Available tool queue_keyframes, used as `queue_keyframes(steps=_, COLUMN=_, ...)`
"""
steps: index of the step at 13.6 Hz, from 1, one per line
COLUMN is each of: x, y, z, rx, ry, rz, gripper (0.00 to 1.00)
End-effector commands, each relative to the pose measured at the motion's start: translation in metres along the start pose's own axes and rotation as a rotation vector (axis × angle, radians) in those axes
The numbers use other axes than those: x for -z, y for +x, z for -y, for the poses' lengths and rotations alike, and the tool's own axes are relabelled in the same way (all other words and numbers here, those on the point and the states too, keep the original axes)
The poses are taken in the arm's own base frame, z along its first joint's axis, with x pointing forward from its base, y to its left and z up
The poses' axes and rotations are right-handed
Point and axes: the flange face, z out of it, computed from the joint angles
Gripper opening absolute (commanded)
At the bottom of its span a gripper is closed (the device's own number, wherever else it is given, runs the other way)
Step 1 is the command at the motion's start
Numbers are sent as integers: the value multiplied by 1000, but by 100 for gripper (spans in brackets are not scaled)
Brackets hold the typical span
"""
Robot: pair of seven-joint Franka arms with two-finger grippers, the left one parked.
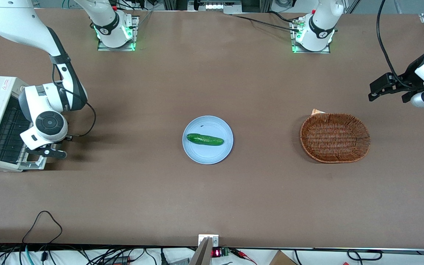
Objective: Open oven door with right arm only
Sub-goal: 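Push the opening door down with the right gripper until it lies flat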
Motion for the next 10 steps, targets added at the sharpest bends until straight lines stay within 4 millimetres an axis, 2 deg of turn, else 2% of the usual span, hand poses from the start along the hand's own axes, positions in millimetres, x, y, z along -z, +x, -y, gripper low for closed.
queue_keyframes(steps=1, x=-31, y=2, z=-17, rx=-16, ry=-26, rz=23, gripper=0)
queue_keyframes(steps=10, x=-51, y=1, z=-1, rx=-5, ry=1, rz=37, gripper=0)
